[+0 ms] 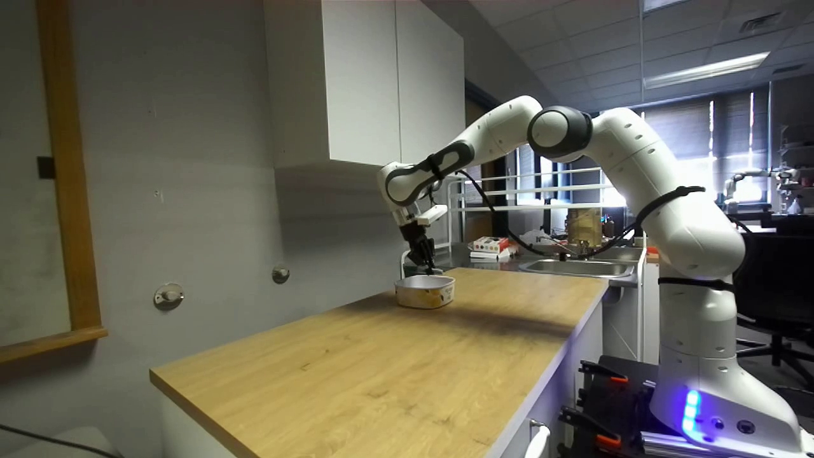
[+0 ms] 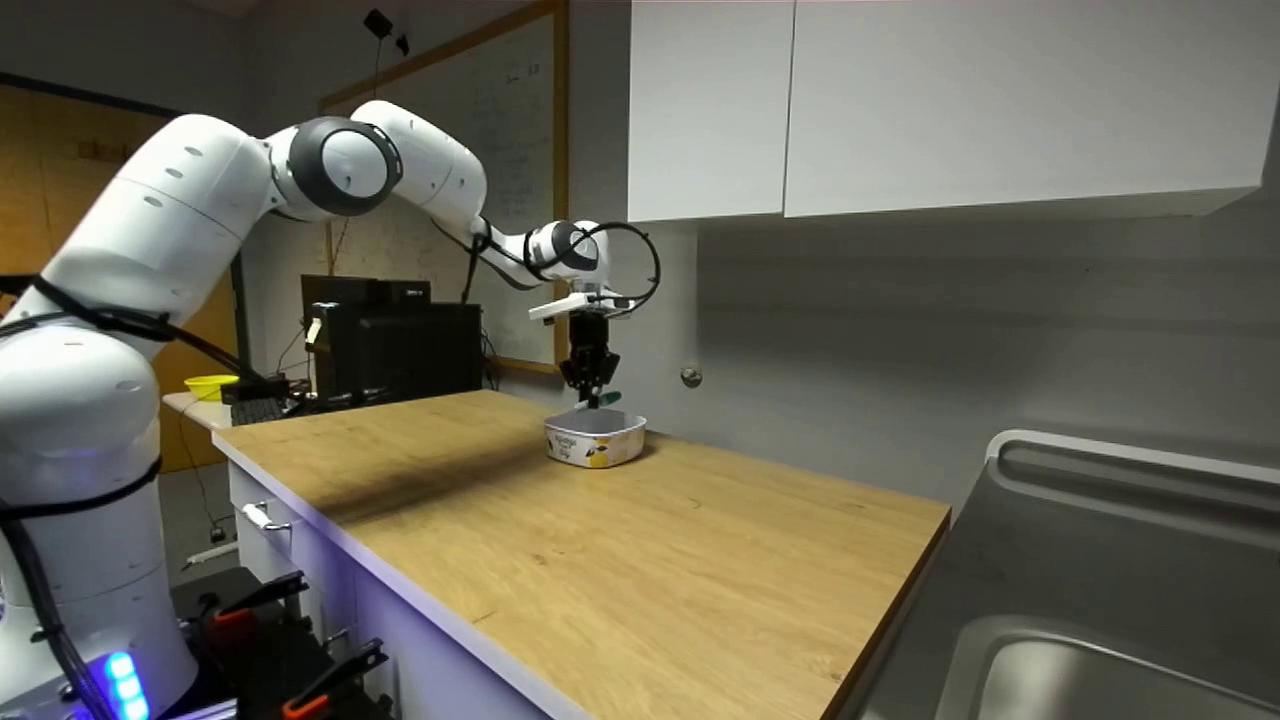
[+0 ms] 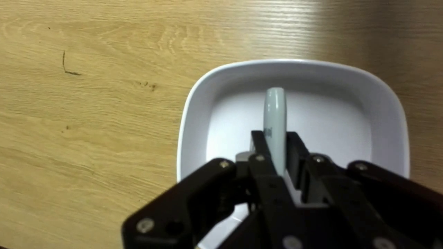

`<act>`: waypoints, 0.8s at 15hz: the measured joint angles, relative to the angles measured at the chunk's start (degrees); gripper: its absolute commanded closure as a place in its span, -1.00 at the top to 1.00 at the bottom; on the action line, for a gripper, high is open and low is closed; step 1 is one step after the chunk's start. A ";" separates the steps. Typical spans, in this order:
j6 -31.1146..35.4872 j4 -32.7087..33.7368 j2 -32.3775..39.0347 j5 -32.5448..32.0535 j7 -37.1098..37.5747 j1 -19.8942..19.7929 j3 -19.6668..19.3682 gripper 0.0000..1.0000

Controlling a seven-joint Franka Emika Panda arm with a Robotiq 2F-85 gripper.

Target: Put the marker into the container.

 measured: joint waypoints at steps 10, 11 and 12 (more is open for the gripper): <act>0.39 0.35 4.31 0.06 -0.59 -0.97 -0.15 0.29; 0.37 0.49 4.31 0.06 -0.59 -0.91 -0.15 0.44; 0.35 0.64 4.31 0.06 -0.59 -0.84 -0.15 0.61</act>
